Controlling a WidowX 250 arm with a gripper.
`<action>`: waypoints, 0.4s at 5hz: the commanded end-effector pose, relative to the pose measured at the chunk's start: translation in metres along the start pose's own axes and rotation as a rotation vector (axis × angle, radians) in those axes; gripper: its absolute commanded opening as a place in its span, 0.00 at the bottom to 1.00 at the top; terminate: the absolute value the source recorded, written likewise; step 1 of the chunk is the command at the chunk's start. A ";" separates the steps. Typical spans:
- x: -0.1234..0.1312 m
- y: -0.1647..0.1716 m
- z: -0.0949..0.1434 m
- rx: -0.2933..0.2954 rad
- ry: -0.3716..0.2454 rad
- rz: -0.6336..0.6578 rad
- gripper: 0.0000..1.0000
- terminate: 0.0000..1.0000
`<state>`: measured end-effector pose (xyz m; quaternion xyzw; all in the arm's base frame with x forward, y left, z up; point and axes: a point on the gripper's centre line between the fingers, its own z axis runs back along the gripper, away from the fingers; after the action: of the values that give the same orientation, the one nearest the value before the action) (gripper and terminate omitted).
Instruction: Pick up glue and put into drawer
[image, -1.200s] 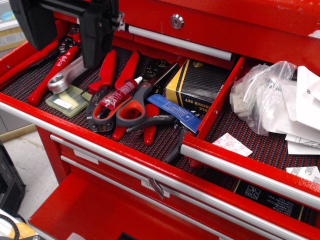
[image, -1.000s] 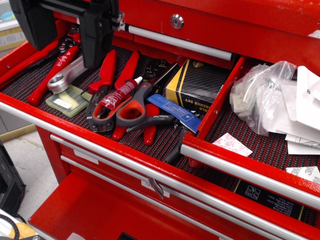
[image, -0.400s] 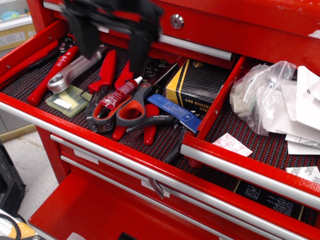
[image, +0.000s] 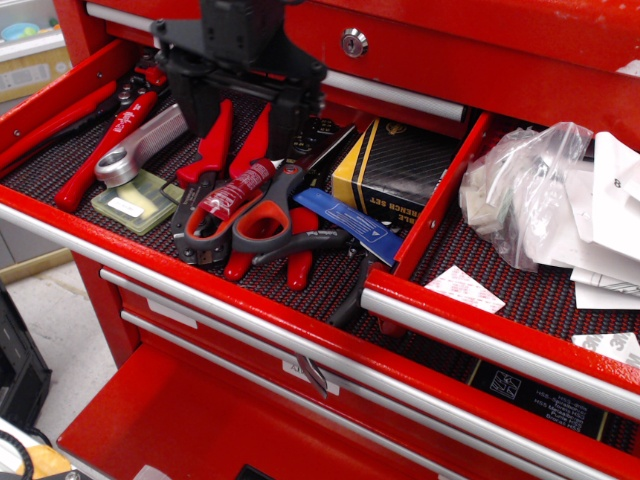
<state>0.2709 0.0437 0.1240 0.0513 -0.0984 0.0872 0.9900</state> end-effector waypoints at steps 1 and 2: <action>0.016 0.014 -0.011 -0.024 -0.060 -0.050 1.00 0.00; 0.018 0.015 -0.022 -0.060 -0.079 -0.073 1.00 0.00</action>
<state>0.2872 0.0623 0.0966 0.0197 -0.1239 0.0473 0.9910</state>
